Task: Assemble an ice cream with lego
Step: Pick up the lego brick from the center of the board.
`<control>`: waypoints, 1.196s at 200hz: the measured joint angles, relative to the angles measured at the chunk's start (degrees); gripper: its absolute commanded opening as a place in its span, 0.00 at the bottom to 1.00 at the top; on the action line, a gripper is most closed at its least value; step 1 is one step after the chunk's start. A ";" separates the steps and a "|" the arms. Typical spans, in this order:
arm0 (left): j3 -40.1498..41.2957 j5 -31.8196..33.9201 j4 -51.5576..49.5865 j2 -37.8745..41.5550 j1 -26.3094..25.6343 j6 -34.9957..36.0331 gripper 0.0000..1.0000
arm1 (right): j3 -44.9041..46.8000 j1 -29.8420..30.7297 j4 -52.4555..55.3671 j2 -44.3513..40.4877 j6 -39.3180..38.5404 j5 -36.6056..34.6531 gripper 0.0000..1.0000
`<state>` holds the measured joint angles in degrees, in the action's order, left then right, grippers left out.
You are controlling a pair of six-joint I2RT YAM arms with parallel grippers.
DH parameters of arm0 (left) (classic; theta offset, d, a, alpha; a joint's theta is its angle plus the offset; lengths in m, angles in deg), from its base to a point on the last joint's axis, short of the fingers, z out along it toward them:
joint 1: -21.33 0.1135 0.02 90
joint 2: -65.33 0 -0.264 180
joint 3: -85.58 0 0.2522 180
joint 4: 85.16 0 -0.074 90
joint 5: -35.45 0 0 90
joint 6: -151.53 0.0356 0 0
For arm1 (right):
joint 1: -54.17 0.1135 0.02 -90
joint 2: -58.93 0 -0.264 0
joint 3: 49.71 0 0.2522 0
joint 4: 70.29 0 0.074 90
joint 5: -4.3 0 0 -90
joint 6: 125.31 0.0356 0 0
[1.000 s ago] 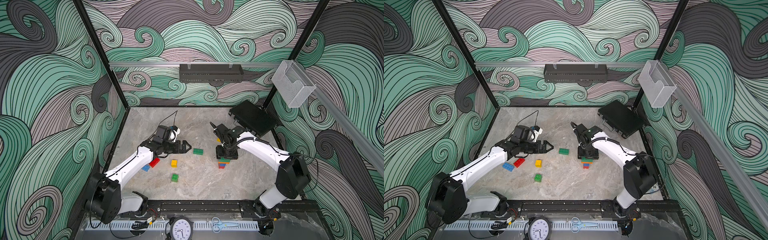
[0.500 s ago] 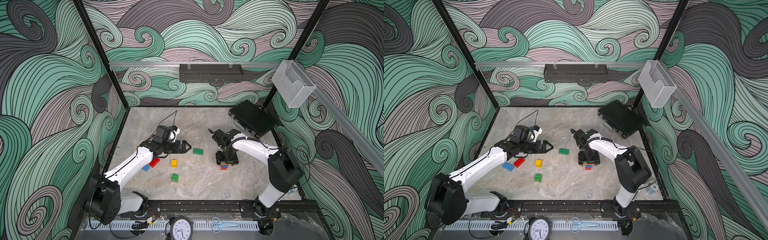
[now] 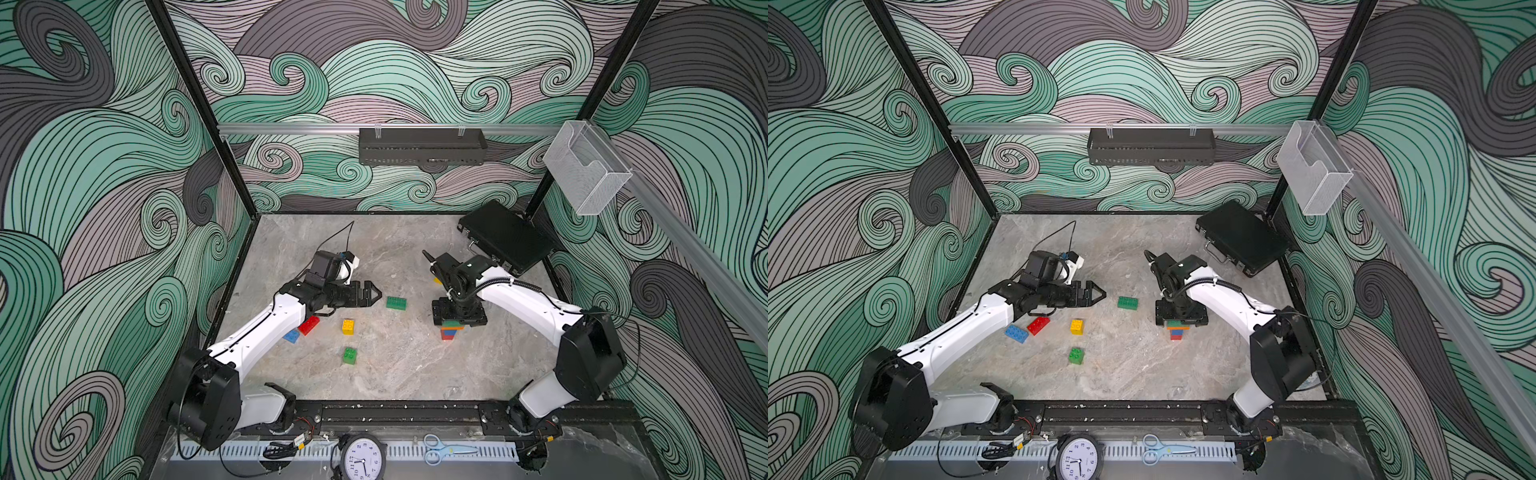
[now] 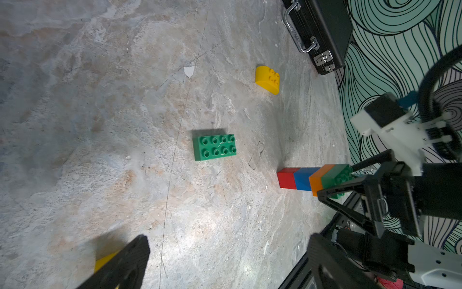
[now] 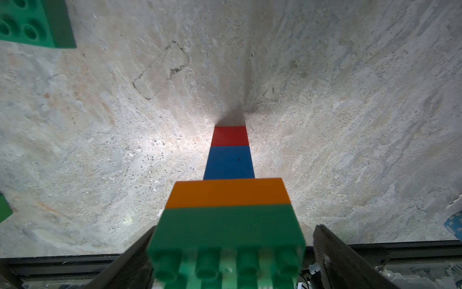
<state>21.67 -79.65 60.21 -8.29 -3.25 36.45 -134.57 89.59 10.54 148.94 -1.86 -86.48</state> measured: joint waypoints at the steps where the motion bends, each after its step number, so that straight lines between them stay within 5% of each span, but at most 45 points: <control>1: 0.00 0.02 0.00 0.00 0.00 0.00 0.99 | -0.13 0.00 0.09 -0.04 0.00 -0.04 0.95; 86: -1.42 2.82 -4.22 0.11 0.00 0.24 0.99 | -18.53 5.22 8.98 -0.85 1.64 -3.93 0.95; 239: -0.87 5.84 -10.80 7.74 2.19 0.09 0.99 | -42.80 9.84 2.25 30.91 4.90 -2.25 0.95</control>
<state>20.79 -73.82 49.42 -0.56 -1.07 36.54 -177.36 99.43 12.79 179.85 3.04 -88.73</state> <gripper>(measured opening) 0.985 0.953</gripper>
